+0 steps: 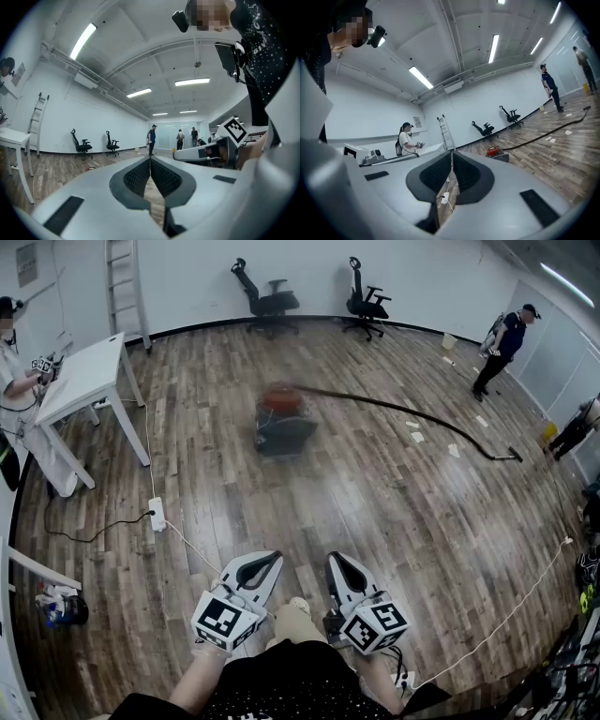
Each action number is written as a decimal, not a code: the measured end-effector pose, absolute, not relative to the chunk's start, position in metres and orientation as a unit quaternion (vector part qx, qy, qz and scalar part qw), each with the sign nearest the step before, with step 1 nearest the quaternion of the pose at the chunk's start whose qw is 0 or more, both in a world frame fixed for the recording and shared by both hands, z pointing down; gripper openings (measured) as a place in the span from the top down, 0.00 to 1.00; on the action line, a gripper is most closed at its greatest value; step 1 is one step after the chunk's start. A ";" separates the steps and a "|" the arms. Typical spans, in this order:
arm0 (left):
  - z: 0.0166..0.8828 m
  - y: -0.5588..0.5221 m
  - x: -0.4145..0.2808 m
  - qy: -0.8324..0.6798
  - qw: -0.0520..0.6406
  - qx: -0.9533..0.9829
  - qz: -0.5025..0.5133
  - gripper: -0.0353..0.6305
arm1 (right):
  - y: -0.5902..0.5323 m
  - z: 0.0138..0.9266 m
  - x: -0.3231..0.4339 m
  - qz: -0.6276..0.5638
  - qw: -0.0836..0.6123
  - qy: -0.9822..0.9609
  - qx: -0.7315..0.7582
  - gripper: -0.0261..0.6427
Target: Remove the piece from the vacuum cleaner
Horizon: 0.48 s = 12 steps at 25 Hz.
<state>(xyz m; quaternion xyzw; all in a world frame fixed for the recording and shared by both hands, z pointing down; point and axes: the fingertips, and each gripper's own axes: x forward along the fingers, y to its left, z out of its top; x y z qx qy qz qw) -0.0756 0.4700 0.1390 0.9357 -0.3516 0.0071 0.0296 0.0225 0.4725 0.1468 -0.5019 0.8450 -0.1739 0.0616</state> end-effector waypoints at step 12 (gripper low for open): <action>0.143 0.328 -0.069 -0.356 0.034 0.934 0.010 0.93 | 0.325 0.150 0.031 -0.179 0.062 0.856 -0.482 0.94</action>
